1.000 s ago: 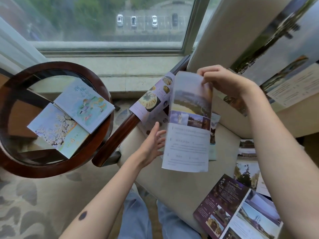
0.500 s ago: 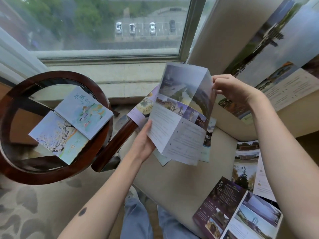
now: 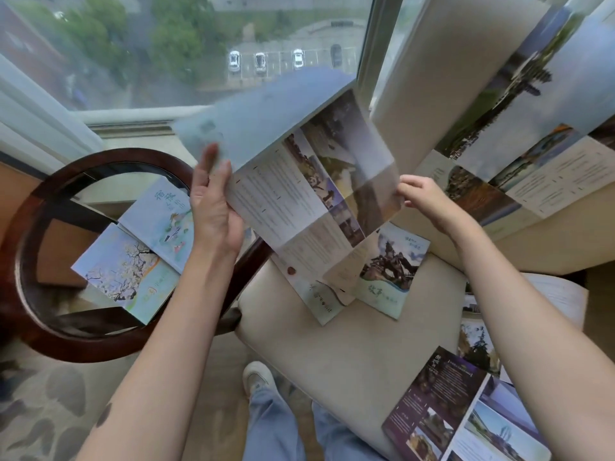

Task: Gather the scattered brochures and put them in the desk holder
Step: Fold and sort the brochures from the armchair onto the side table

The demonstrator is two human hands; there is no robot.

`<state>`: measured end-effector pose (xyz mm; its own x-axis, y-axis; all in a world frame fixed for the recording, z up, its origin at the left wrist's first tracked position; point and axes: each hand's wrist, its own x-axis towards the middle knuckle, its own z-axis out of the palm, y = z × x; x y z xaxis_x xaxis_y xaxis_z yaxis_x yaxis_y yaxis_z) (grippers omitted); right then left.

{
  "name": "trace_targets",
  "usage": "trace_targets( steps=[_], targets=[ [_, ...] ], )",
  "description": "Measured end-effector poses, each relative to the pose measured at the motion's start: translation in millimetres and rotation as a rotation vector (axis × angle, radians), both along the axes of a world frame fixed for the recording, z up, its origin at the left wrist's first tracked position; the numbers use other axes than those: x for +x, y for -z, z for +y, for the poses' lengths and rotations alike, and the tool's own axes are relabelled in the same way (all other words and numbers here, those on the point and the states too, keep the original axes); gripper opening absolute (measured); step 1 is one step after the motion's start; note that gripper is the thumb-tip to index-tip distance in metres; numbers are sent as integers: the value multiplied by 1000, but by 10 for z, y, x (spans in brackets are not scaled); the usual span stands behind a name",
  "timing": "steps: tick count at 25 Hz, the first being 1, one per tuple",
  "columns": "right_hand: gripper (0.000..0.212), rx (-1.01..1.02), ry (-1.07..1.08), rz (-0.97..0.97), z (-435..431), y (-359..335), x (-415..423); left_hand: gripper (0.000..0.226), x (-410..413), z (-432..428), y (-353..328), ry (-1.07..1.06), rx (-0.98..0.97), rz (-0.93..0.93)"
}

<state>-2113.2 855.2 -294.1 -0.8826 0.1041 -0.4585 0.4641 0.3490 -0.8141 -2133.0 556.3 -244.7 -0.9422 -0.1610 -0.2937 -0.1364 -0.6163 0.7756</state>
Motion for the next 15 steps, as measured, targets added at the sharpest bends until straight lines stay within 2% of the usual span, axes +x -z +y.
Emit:
trace_targets(
  steps=[3,4,5,7,9,12,15],
  targets=[
    [10,131,-21,-18,-105,102,17,82,-17,-30,5,1,-259,32],
    [15,155,-40,-27,-150,129,20,87,0,-25,23,23,-329,38],
    [23,155,-58,-38,-195,158,18,81,22,-11,46,39,-365,58],
    [40,121,-73,-51,-284,187,12,47,94,35,98,63,-372,60],
    [57,63,5,-13,-371,149,-30,19,176,56,134,103,-368,-9],
    [64,-83,146,109,-490,-17,-124,12,267,64,212,151,-292,-66],
    [64,-177,110,225,-565,-159,-178,13,290,70,245,175,-220,-116]
  ],
)
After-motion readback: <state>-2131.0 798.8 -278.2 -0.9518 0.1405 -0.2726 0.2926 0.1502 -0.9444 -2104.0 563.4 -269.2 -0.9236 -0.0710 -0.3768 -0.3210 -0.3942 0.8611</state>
